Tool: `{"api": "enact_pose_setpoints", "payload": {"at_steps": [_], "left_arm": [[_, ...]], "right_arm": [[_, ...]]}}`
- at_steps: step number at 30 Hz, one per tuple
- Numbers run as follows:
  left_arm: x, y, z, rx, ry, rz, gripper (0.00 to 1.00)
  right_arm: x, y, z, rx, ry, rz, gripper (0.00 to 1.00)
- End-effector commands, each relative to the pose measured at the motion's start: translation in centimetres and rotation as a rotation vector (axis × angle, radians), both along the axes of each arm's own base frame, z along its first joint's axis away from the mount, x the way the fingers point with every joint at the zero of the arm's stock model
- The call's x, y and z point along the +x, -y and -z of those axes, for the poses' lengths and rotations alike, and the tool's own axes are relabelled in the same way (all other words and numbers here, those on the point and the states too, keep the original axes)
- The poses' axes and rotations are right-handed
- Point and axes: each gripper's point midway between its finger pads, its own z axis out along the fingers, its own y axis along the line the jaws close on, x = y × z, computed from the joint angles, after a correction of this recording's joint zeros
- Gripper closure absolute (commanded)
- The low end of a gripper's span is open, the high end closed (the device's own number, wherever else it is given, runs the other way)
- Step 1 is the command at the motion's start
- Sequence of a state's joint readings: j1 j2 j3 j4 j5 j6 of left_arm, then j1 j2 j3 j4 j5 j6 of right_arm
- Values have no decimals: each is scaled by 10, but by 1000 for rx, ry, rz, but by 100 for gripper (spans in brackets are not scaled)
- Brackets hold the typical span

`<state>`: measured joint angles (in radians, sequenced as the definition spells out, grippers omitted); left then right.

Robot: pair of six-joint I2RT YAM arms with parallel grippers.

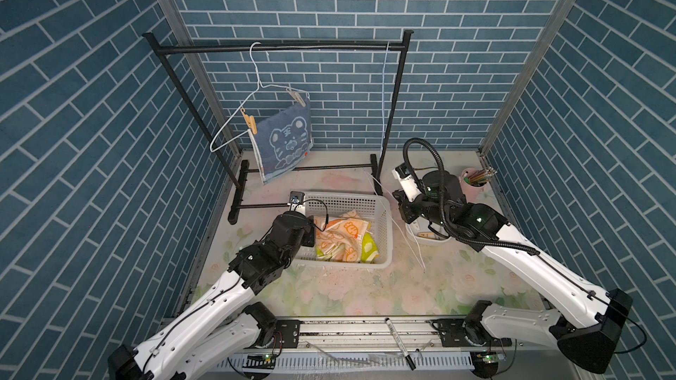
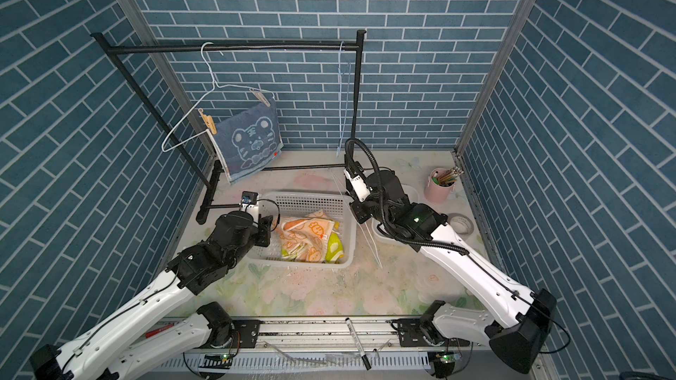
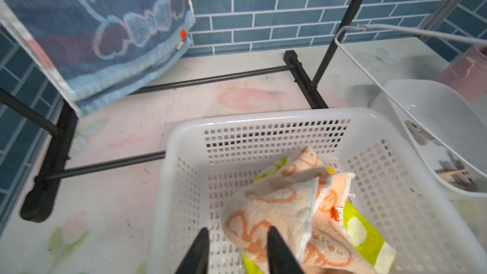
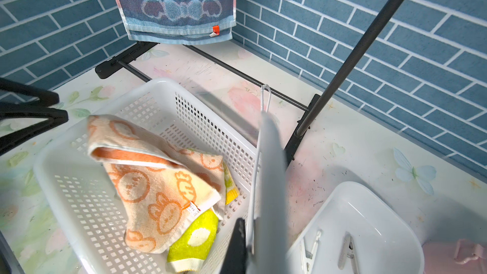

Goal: Remove the clothespins securing towels to the hanger
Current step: Place the towel in the basket, then place the hanger on the clothesline.

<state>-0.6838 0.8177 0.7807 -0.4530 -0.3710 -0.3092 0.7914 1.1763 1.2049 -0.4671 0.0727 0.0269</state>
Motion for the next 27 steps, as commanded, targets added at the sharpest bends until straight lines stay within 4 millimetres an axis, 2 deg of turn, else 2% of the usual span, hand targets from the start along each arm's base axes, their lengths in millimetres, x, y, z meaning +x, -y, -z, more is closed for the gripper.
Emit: {"api": "enact_pose_setpoints", "payload": {"at_steps": [1,5,8,11,17,27], "left_arm": [[-2,-10,-25,70,46,9,52],[-4,18,-62,70,165,205,46],[-13,60,-85,82,285,473,43],[-22,95,-97,131,392,705,41],[-20,140,-102,297,568,970,37],[0,178,-83,513,660,1115,37]], "right_arm": [[-13,-1,-23,80,-8,-39,100],[-23,-6,-27,135,-48,-89,100],[-32,-13,-33,186,-76,-139,100],[-37,-20,-40,234,-92,-177,100],[-41,-29,-45,271,-116,-222,100],[-46,-38,-49,312,-144,-267,100]]}}
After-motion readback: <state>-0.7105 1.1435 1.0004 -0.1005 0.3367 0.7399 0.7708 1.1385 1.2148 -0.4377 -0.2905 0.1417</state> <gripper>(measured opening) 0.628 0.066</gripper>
